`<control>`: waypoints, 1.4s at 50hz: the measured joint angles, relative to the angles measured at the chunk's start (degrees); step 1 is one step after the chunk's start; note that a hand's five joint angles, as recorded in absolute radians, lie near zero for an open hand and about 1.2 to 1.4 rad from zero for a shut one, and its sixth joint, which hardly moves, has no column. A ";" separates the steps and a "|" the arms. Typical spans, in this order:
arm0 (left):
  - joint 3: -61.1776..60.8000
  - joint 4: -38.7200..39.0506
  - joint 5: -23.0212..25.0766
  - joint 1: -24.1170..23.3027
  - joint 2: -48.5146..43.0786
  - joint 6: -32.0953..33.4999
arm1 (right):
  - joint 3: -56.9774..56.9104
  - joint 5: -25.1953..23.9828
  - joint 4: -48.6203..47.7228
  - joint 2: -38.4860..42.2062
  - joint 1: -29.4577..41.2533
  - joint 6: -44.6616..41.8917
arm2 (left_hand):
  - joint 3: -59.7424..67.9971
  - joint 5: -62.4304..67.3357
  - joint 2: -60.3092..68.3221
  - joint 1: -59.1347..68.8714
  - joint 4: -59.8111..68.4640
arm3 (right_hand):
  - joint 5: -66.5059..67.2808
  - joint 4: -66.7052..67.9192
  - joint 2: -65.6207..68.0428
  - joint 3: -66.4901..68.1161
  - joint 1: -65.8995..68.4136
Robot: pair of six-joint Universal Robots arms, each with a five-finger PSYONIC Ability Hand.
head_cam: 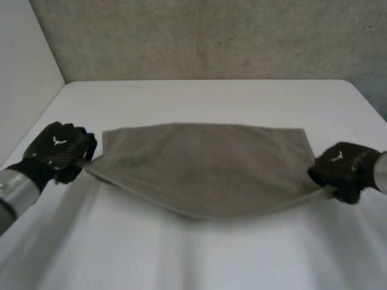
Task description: Fold the laundry
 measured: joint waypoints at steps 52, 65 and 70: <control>50.61 3.27 -19.58 -15.05 -48.24 -1.66 | -23.65 10.95 -31.84 27.56 2.92 22.95 | -22.29 -19.46 -24.11 -18.85 -22.72 | -16.95 -16.33 -16.65 -16.28 -15.99; 50.36 2.84 -22.64 -15.35 -46.22 -1.69 | -26.70 17.13 -31.52 28.38 3.33 25.28 | -59.64 -55.95 -59.64 -55.65 -59.72 | -63.07 -62.03 -62.72 -63.29 -62.00; 47.21 2.64 -23.23 -15.28 -40.65 -2.04 | -24.69 16.89 -31.60 22.11 3.03 30.82 | -59.91 -55.96 -59.88 -56.03 -60.01 | -63.07 -62.03 -62.72 -63.29 -62.20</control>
